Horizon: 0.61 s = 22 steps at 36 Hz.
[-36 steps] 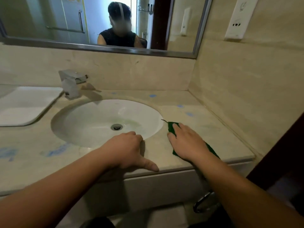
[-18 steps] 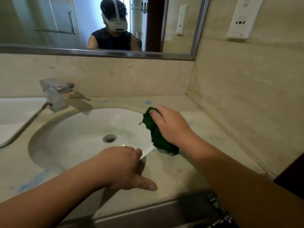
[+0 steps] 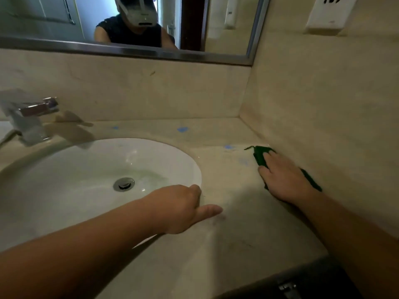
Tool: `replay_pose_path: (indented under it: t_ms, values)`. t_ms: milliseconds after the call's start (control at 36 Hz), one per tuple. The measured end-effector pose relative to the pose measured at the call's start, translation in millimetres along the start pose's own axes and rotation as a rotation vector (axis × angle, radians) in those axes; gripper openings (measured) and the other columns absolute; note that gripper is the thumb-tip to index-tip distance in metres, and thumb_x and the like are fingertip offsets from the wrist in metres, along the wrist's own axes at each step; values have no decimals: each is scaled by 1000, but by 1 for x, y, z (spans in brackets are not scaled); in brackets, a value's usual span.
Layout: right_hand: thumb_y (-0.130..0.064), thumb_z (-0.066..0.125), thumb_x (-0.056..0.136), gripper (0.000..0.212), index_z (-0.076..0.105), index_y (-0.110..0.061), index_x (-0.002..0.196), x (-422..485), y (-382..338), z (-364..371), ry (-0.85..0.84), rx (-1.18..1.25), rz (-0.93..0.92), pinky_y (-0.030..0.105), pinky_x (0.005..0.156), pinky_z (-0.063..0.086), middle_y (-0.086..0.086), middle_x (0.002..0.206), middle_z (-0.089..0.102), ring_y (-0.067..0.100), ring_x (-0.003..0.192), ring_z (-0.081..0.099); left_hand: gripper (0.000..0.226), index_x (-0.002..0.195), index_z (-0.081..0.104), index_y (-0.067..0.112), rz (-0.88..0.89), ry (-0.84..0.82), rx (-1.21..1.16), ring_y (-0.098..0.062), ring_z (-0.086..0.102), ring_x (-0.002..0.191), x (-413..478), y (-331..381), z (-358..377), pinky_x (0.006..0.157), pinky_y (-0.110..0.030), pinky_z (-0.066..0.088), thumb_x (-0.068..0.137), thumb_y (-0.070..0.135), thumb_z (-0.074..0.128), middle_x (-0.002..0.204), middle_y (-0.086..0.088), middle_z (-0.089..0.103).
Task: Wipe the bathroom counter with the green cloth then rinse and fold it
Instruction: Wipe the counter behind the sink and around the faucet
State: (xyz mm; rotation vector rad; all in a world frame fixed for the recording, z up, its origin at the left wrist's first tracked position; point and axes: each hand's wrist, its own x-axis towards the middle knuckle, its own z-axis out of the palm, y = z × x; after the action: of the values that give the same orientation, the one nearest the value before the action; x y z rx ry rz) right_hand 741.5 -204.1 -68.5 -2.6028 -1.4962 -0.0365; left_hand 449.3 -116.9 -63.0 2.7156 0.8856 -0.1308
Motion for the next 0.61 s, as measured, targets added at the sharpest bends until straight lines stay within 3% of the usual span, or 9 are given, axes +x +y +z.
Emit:
replay_pose_path:
  t_ms: [28,56,111,194,306,389,500,611]
  values:
    - [-37,29,108,40,50,-13,132,5,-5,0,-23,1,-3,42,106,39,10,131,54,35,130,51,66,98,48,19,2,-1,4,-23,53,78,0,0,0,75,-38,45,93,83,33,83,-1,57]
    - [-38,26,108,45,47,-13,140,8,-12,-1,-51,2,-9,42,111,36,9,141,51,34,138,46,65,97,47,19,4,0,11,-22,53,77,0,1,0,73,-37,43,94,82,33,81,0,55]
    - [-41,24,111,59,26,-13,163,12,-33,0,-100,3,-35,40,125,21,9,171,26,26,156,25,65,97,46,20,8,11,33,-21,51,76,0,2,0,73,-37,42,93,83,31,79,2,52]
    - [-38,24,112,60,16,-16,166,14,-82,3,-107,30,-147,39,128,13,6,175,15,22,159,19,67,96,46,18,6,36,72,-23,50,76,-1,3,1,73,-38,43,94,82,29,75,1,49]
    - [-26,33,111,51,35,-16,161,18,-144,11,-72,166,-311,39,125,25,7,169,33,26,151,34,67,97,47,16,9,77,105,-23,48,73,-5,5,1,69,-37,38,97,79,28,76,-1,49]
    - [-19,45,108,38,59,-20,143,19,-179,6,-106,366,-360,36,100,45,7,144,60,27,127,56,62,98,48,18,31,109,81,-17,45,66,-12,5,1,64,-37,34,99,78,29,78,0,51]
    - [-20,48,109,33,64,-19,137,11,-195,-26,-121,601,-379,30,80,46,7,128,68,23,110,63,65,104,53,20,56,83,74,-21,59,75,-26,-8,1,72,-41,53,98,80,29,87,-4,64]
    - [-22,48,108,34,64,-20,137,7,-160,-68,75,543,-336,38,83,54,4,122,70,22,102,65,60,98,49,22,79,49,66,-30,64,85,-36,-17,3,81,-45,56,99,79,30,89,-8,67]
